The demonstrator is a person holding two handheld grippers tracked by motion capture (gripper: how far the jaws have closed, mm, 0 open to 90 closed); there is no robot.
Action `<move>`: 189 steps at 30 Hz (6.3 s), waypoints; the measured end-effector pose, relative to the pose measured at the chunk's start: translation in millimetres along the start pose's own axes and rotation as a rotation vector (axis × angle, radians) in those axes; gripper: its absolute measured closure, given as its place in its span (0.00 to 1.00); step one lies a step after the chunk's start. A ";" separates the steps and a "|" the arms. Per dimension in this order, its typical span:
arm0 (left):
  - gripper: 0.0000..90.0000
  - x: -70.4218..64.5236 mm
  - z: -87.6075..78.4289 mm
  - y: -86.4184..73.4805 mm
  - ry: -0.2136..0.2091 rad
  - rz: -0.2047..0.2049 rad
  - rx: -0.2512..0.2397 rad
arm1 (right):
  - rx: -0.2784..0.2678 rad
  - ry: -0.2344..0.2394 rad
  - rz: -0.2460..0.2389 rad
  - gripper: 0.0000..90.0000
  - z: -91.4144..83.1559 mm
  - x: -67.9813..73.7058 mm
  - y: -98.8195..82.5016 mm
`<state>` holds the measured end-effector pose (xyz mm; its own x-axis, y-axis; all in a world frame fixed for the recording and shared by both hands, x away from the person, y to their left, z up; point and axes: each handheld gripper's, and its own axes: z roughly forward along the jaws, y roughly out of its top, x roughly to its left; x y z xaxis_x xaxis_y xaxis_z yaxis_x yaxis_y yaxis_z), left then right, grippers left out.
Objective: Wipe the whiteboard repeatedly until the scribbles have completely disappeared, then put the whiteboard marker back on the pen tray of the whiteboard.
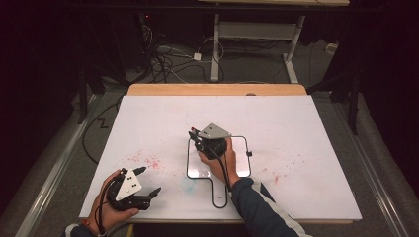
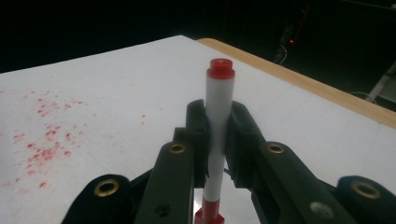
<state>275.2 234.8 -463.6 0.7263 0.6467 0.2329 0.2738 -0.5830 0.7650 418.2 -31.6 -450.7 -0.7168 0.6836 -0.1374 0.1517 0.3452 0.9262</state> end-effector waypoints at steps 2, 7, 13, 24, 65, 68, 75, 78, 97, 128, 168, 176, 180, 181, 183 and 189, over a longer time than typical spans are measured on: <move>0.21 0.4 -0.6 -0.2 -0.001 0.004 0.003 | 0.005 -0.016 -0.019 0.90 1.7 -1.0 0.8; 0.21 0.0 -0.9 -0.2 0.000 0.005 0.002 | 0.013 -0.076 -0.011 0.90 2.4 -16.4 -0.6; 0.21 -0.1 0.4 0.3 -0.003 0.010 0.008 | 0.006 -0.012 -0.032 0.90 4.5 -1.4 2.0; 0.21 0.3 0.7 -0.4 -0.006 0.005 0.008 | 0.025 -0.108 0.017 0.90 -1.0 -30.7 -2.6; 0.21 -0.8 2.7 1.4 -0.009 0.010 0.012 | 0.058 -0.196 0.007 0.90 -32.6 -65.2 -16.6; 0.21 -1.6 3.1 2.0 -0.009 0.014 0.013 | 0.049 -0.163 0.007 0.90 -31.0 -59.4 -15.6; 0.21 -0.4 3.1 0.8 -0.012 0.006 0.011 | 0.069 -0.226 0.006 0.90 -37.0 -70.9 -18.2; 0.21 -0.7 3.0 1.6 -0.011 0.011 0.013 | 0.063 -0.218 0.006 0.90 -34.9 -69.2 -17.9; 0.21 -1.9 6.7 2.3 -0.024 0.015 0.023 | 0.089 -0.245 0.046 0.90 -58.4 -85.2 -25.1; 0.21 -2.3 6.1 2.3 -0.030 0.021 0.024 | 0.078 -0.286 0.062 0.90 -72.1 -100.1 -33.8; 0.21 4.9 4.1 2.6 0.002 0.005 0.020 | 0.202 -0.022 0.342 0.90 -178.2 -84.8 -39.0; 0.21 4.5 7.9 5.6 -0.007 0.021 0.024 | 0.240 -0.017 0.360 0.90 -151.9 -86.1 -45.7; 0.21 4.5 8.5 5.2 -0.010 0.022 0.028 | 0.246 -0.020 0.362 0.90 -143.1 -87.9 -46.9; 0.21 4.4 8.7 5.6 -0.011 0.023 0.029 | 0.245 -0.018 0.370 0.90 -140.4 -89.5 -47.6; 0.21 3.5 8.9 5.9 -0.010 0.026 0.030 | 0.257 -0.035 0.373 0.89 -134.6 -92.5 -49.4; 0.21 2.8 10.8 5.7 -0.015 0.027 0.039 | 0.270 -0.047 0.404 0.89 -119.3 -100.4 -55.5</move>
<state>285.6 227.9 -465.1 0.7428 0.6235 0.2437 0.2787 -0.6190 0.7343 400.6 -196.1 -446.4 -0.5334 0.8236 0.1928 0.5870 0.1963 0.7854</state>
